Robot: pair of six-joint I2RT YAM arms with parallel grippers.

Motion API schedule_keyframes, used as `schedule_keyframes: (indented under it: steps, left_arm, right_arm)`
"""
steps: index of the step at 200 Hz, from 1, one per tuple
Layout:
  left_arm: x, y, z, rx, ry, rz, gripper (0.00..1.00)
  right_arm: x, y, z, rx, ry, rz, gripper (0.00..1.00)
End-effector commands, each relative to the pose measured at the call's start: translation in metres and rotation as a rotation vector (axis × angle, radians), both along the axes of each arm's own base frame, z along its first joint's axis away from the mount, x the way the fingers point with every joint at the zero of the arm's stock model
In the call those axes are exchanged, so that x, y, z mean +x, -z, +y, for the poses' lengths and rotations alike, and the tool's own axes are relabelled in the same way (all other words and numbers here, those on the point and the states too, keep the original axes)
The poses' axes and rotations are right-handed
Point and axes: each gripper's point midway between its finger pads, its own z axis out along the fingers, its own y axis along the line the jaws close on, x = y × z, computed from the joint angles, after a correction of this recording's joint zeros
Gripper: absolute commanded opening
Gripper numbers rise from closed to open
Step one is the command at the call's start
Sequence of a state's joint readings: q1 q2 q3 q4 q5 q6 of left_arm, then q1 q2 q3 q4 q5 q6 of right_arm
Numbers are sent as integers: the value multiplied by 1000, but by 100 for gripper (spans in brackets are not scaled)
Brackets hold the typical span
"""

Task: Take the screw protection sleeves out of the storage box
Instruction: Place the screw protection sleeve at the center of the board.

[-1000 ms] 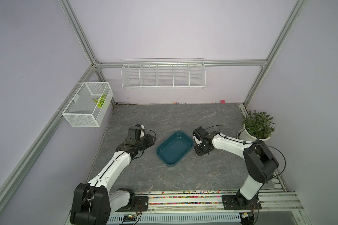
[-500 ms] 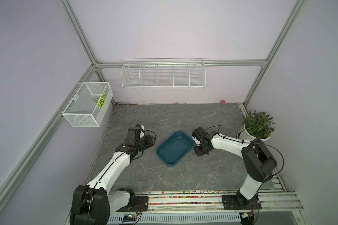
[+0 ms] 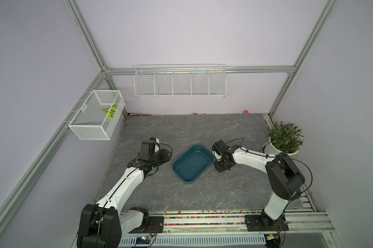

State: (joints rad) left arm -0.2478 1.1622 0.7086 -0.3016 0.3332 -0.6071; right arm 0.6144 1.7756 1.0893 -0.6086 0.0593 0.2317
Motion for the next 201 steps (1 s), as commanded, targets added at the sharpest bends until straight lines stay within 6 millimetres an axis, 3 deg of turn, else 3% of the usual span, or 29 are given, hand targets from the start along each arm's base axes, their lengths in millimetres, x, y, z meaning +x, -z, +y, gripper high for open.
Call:
schedule_keyframes:
  steps: [1,88,201]
  left_arm:
    - [1,-8,3,11,3,-24,40]
    - [-2,-9,3,9,5,-27,41]
    - [-3,-15,7,32,-2,-53,47]
  right_arm:
    - [4,-1,-5,-10,16,-10,32]
    - [10,-26,-9,-9,11,-77,36]
    - [15,-102,-26,57,65,-243,50]
